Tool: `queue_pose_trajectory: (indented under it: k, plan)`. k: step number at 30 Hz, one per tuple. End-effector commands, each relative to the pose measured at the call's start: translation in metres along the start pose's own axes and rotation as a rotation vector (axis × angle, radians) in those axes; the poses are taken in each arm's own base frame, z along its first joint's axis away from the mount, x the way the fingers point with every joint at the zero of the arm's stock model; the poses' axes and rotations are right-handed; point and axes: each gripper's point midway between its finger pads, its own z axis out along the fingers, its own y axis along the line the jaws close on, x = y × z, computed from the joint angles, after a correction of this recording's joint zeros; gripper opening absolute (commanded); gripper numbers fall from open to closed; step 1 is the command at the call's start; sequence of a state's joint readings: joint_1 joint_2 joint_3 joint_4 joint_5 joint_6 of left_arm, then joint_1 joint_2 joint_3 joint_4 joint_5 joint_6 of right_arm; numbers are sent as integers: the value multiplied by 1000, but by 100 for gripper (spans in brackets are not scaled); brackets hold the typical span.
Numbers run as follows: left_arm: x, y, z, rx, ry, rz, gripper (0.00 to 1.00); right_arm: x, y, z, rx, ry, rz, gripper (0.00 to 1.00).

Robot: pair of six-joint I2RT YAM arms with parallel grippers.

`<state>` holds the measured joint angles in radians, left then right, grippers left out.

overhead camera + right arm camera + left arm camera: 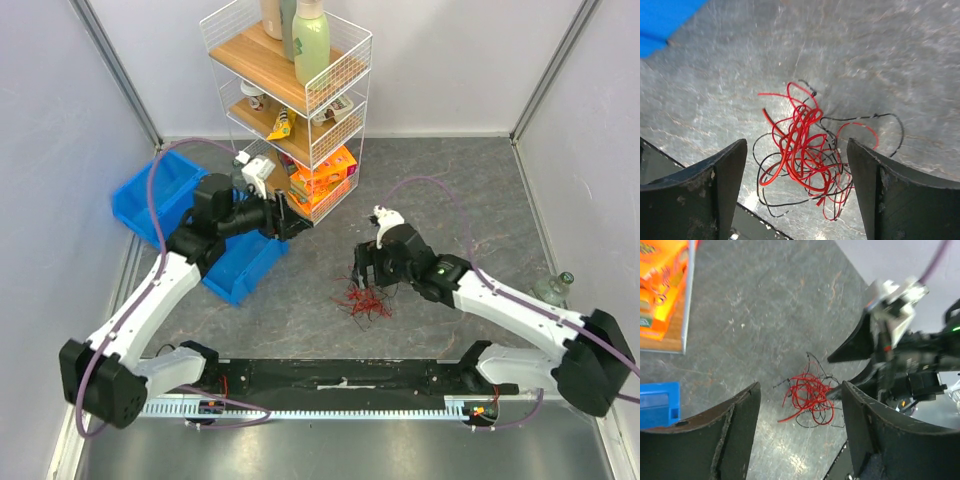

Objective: Untangle the cables

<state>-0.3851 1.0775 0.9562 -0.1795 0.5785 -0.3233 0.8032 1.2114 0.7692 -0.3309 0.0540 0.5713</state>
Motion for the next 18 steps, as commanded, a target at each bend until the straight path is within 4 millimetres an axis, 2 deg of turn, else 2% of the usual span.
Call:
queue_pose_trajectory:
  k: [1,3,7,10,12,15,18]
  plan:
    - [21,-14,13,60,132,-63,69,-7,-15,-12,40,-50,11,85]
    - [33,-22,21,77,170,-58,68,2,-16,-11,31,-33,17,80]
    - [60,-40,35,98,256,-24,64,16,-13,-9,-21,-36,48,60]
    - [76,-49,41,92,307,8,63,30,0,-4,-110,-4,71,59]
    - [84,-57,42,97,327,-6,61,35,-3,-3,-99,3,86,61]
    - [100,-78,42,162,315,-111,55,29,-7,-10,-77,-35,89,62]
    - [121,-89,42,161,254,-171,54,23,-8,-19,-80,-67,90,64]
